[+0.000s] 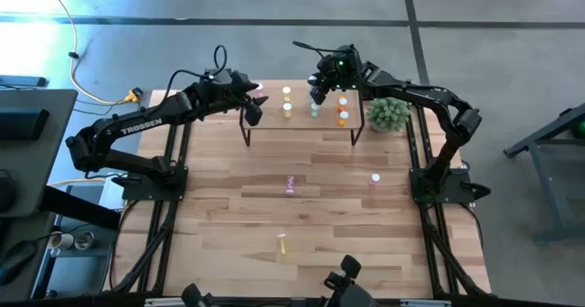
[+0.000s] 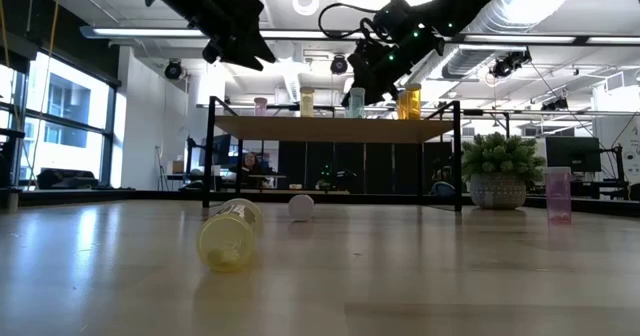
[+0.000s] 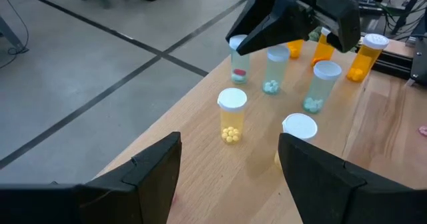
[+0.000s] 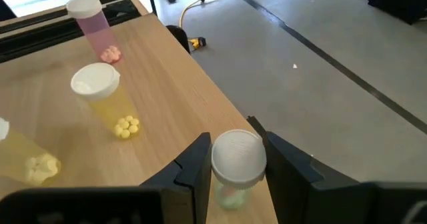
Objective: Pick and place medicine bottles onto shelf by color
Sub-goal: Put the blue pill bottle aligned with the other blue pill bottles on the shelf
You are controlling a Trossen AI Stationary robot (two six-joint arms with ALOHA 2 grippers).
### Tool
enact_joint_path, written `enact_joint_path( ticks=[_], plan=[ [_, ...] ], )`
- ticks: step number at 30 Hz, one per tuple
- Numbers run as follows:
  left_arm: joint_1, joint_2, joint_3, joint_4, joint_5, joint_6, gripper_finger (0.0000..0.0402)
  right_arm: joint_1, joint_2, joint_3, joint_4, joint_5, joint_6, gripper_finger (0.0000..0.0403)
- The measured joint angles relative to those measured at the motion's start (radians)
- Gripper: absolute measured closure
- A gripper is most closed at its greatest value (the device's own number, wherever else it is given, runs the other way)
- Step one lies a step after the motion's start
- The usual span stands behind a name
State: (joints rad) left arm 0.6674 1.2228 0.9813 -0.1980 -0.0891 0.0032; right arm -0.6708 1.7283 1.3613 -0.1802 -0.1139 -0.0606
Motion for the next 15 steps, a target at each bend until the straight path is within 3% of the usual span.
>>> enact_joint_path(
  ticks=[15],
  plan=[
    [0.000,0.000,0.000,0.000,0.000,0.026,0.0163,0.000,0.000,0.000,-0.008,0.001,-0.007,0.0299]
  ],
)
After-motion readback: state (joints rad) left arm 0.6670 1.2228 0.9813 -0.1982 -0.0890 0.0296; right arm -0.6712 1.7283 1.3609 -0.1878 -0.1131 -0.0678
